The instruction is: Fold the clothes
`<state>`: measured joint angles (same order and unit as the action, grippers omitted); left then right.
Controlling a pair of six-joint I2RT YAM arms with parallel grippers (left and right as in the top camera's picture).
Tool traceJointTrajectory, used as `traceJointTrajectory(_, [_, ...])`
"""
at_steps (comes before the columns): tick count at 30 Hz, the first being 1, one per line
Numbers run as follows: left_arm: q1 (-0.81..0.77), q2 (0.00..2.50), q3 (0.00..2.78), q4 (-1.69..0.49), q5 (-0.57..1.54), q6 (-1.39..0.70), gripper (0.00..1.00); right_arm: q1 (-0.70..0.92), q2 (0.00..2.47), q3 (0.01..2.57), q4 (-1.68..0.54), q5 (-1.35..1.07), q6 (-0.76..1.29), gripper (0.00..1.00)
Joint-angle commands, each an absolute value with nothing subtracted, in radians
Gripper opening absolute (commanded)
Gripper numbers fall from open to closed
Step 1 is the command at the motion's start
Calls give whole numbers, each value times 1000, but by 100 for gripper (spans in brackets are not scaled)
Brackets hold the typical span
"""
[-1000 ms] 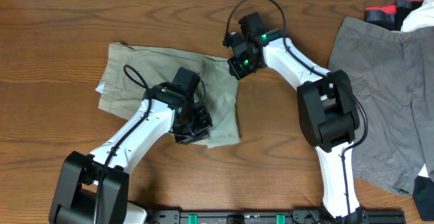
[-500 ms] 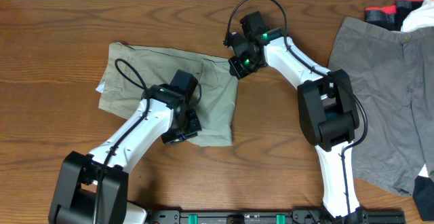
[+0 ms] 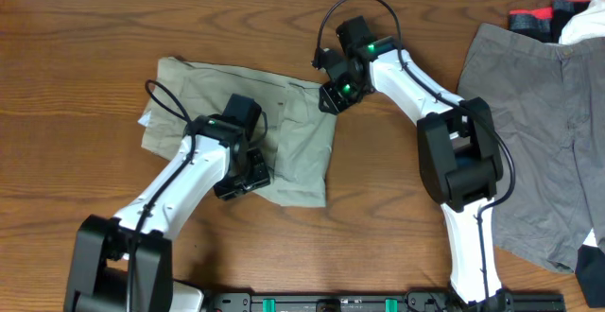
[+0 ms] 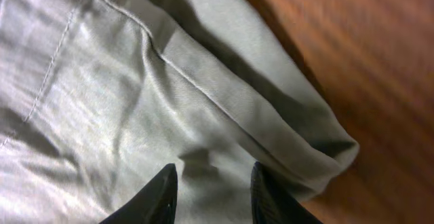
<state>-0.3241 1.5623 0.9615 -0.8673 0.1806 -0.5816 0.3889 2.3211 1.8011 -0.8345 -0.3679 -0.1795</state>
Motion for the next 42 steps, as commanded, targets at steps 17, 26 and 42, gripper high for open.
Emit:
traceJointTrajectory(17, [-348,1464,983,-722,420,-390,6,413,2157,1778,-1145,-421,-248,8])
traceJointTrajectory(26, [-420,1689,983,-691,517,-292,6,420,2173,1778,-1105,-423,-240,10])
traceJointTrajectory(42, [-342,1745,984,-712,542,-345,6,459,2325,1778,-821,-476,-368,10])
